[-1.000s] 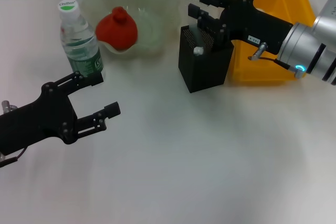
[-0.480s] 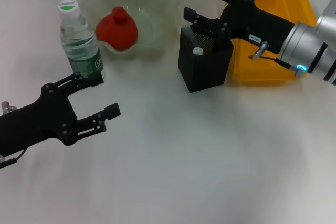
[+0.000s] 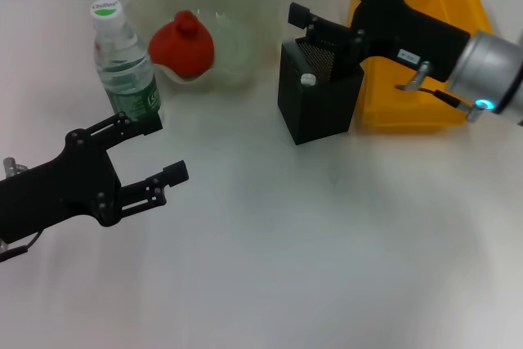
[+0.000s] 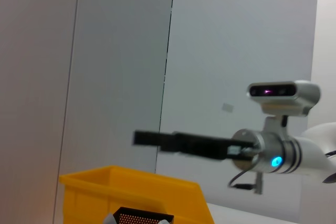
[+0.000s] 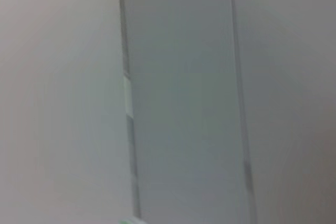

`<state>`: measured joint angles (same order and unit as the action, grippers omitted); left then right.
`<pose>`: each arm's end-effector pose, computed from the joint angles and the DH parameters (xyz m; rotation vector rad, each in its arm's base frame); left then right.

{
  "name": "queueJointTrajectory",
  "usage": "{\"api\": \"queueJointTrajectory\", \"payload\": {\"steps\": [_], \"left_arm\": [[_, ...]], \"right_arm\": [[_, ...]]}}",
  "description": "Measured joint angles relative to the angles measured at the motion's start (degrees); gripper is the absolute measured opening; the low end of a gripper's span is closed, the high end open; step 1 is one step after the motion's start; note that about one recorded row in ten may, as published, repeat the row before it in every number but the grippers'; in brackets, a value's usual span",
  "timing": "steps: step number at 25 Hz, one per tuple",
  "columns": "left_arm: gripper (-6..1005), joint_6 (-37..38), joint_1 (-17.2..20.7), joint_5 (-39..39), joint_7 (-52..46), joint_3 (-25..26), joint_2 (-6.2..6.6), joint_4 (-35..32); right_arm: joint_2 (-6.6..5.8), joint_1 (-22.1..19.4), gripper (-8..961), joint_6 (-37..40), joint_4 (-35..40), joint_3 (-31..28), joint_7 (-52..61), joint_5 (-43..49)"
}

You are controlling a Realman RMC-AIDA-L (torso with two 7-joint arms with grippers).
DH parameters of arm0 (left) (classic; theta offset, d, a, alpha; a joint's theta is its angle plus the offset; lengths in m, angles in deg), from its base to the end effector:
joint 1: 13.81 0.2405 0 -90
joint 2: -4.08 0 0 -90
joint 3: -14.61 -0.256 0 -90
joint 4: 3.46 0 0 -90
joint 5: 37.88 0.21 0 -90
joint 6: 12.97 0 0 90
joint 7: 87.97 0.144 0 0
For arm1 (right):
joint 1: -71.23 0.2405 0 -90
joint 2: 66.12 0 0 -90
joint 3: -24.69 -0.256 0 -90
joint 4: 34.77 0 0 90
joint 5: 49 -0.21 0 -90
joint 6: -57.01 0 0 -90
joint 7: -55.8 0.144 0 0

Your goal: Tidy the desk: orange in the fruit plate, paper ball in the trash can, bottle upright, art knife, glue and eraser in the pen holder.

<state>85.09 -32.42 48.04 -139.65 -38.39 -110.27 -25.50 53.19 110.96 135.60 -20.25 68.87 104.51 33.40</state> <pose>-0.2964 0.2581 0.0047 -2.5355 -0.3621 -1.0680 0.2089 0.3746 -0.0319 -2.3699 0.3033 1.0555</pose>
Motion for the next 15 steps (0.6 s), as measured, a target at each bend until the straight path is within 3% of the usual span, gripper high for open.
{"api": "queueJointTrajectory", "payload": {"steps": [9,15], "left_arm": [[784,0.1,-0.7,0.1,-1.7,-0.4,0.25,-0.2],[784,2.5,-1.2,0.4,-4.2,-0.8,1.24,-0.3]], "right_arm": [[-0.61,-10.3,754,18.1,14.9,5.8,14.2,0.7],[-2.04,-12.0,754,24.9,17.7,6.2,18.3,7.1]]}}
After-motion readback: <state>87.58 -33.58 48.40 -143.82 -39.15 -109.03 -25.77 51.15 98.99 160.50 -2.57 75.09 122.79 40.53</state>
